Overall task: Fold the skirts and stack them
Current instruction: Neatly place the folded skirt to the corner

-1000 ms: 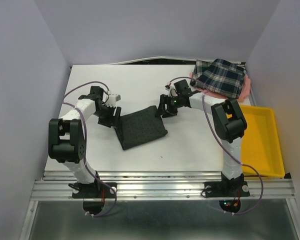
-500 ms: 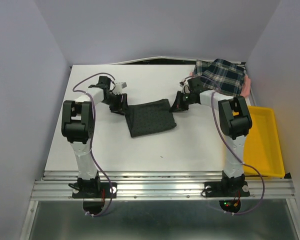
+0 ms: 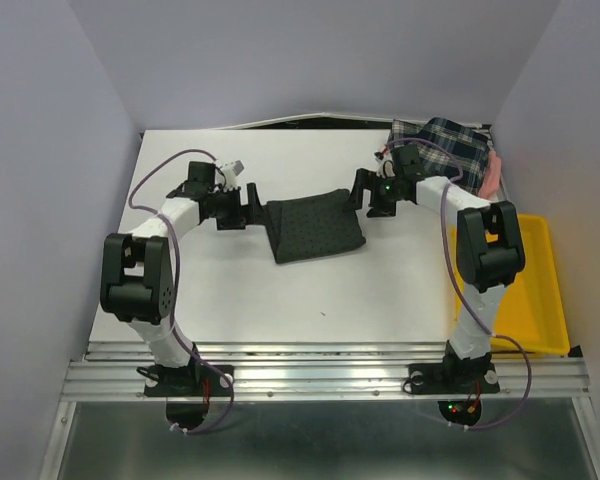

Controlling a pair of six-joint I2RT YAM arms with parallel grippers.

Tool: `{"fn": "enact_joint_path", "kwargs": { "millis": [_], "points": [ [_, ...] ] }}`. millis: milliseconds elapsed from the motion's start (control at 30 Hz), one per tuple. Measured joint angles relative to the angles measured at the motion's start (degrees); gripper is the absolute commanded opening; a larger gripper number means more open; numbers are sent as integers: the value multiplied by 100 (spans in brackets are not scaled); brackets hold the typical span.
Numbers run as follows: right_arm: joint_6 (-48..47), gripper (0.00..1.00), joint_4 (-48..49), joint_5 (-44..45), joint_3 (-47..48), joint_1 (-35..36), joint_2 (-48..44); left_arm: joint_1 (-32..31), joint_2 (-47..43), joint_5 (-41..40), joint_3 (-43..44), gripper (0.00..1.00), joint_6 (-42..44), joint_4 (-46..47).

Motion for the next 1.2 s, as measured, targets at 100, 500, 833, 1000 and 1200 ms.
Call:
{"fn": "enact_joint_path", "kwargs": {
  "millis": [100, 500, 833, 1000, 1200],
  "points": [
    [-37, 95, -173, -9, -387, -2, -343, -299, -505, -125, -621, 99, -435, 251],
    [284, 87, 337, -446, -1296, -13, -372, -1034, -898, -629, -1976, 91, -1952, 1349],
    [579, 82, 765, -382, -1552, -13, -437, -1268, -256, -1001, -1707, 68, -2492, 1899],
    [636, 75, 927, -33, -1720, 79, -575, -1373, -201, -1215, -1696, 45, -2708, 1897],
    [625, 57, 1014, 533, -1738, 474, -654, -1532, -42, -1510, -1475, 17, -2806, 1615]
  ]
}}
